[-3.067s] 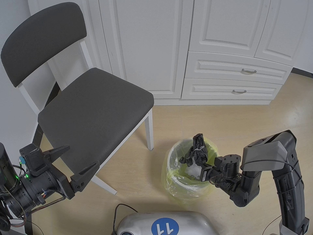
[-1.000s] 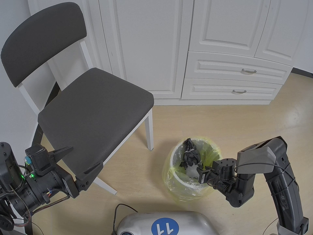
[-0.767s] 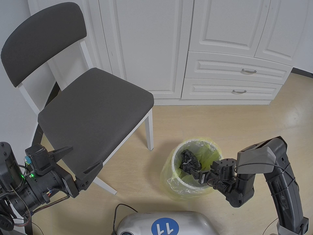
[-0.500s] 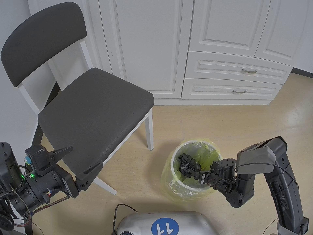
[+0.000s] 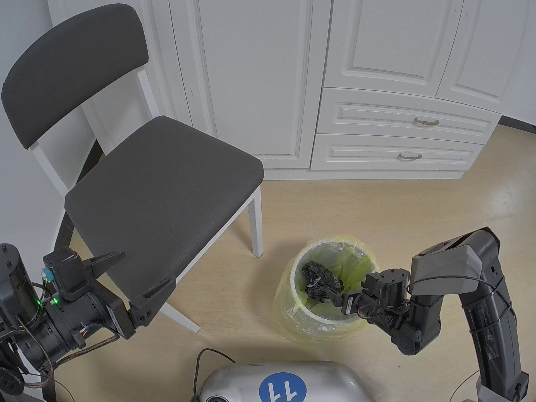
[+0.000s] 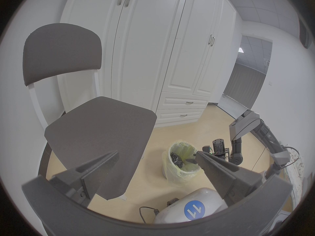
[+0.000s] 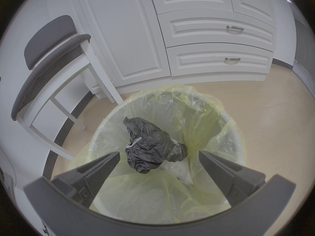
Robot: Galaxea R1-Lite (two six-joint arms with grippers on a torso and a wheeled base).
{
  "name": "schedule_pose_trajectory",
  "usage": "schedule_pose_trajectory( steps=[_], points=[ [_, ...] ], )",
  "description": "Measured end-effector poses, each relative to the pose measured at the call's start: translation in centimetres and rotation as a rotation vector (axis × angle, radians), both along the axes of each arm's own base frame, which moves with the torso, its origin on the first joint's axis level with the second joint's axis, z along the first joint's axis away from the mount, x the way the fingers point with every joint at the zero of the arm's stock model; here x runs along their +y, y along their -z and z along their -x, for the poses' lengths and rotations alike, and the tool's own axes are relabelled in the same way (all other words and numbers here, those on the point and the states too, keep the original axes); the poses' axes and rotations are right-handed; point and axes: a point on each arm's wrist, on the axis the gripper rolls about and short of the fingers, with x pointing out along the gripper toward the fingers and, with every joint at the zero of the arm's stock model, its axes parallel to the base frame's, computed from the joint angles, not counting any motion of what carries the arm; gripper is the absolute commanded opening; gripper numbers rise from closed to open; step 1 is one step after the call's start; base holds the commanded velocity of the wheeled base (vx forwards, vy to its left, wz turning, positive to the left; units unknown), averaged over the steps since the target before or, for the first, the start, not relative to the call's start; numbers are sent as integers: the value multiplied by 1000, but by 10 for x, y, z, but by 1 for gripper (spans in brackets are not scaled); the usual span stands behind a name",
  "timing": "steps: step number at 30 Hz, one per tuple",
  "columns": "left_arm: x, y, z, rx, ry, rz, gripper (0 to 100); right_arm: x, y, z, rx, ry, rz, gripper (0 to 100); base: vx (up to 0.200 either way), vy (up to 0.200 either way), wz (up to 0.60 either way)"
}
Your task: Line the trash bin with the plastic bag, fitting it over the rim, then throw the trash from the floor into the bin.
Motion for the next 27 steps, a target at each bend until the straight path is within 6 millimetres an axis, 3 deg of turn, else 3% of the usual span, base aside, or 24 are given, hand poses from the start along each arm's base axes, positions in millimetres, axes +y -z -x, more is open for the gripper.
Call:
schedule_pose_trajectory(
  steps=[21, 27],
  points=[
    [0, 0, 0, 0, 0, -1, 100, 1, -5, 1, -9, -4, -3, 100, 0, 0, 0],
    [0, 0, 0, -1, 0, -2, 100, -1, -18, 3, -26, -2, -7, 100, 0, 0, 0]
  ],
)
